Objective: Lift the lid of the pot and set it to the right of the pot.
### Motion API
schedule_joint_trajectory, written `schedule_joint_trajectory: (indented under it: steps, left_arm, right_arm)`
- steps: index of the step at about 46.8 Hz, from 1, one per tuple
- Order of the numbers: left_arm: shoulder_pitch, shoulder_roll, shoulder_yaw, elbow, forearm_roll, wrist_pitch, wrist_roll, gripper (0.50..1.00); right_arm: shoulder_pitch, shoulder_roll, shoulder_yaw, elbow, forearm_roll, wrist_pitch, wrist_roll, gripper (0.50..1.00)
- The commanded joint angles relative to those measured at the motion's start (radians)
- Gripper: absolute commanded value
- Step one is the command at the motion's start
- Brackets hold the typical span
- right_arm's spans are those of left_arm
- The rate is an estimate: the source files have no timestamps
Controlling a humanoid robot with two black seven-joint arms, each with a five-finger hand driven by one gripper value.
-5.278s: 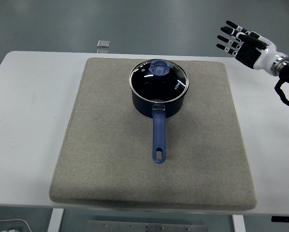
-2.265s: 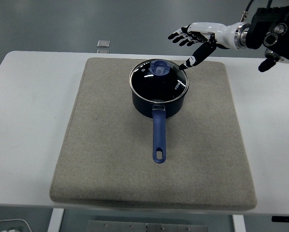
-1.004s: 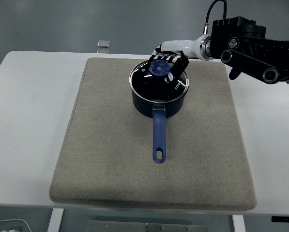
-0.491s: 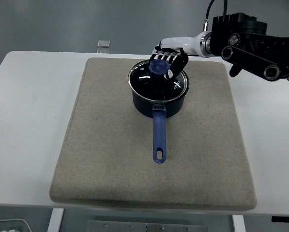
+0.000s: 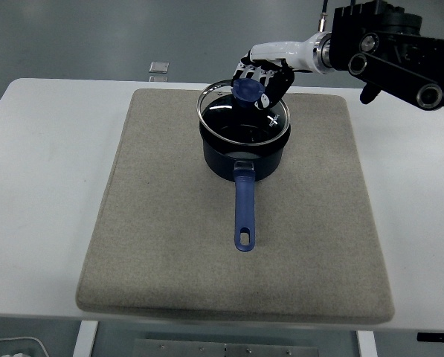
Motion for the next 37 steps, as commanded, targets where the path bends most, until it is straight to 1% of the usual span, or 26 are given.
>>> schedule_joint_trajectory:
  steps: [1,7,14,21,25,31,37]
  left_arm:
    - [0.0,0.0,0.0,0.0,0.0,0.0,0.0,1.0]
    - [0.0,0.0,0.0,0.0,0.0,0.0,0.0,1.0]
    - [0.0,0.0,0.0,0.0,0.0,0.0,0.0,1.0]
    - [0.0,0.0,0.0,0.0,0.0,0.0,0.0,1.0]
    - [0.0,0.0,0.0,0.0,0.0,0.0,0.0,1.0]
    - [0.0,0.0,0.0,0.0,0.0,0.0,0.0,1.0]
    - [0.0,0.0,0.0,0.0,0.0,0.0,0.0,1.0]
  right_arm:
    - [0.007,-0.032,-0.001,0.0,0.0,0.005,0.0,0.5]
    - [0.013,-0.084,-0.004,0.0,-0.003,0.006,0.0,0.5]
    - [0.004,-0.146,-0.005,0.0,-0.012,0.022,-0.001,0.5]
    - [-0.005,-0.192,-0.008,0.001,-0.017,0.019,-0.001,0.5]
    - [-0.027,-0.216,-0.025,0.001,-0.017,0.011,0.0,0.5]
    - [-0.062,-0.235,-0.028,0.001,-0.018,0.005,0.003,0.5]
    - [-0.102,-0.242,-0.03,0.0,-0.024,-0.02,0.005,0.5]
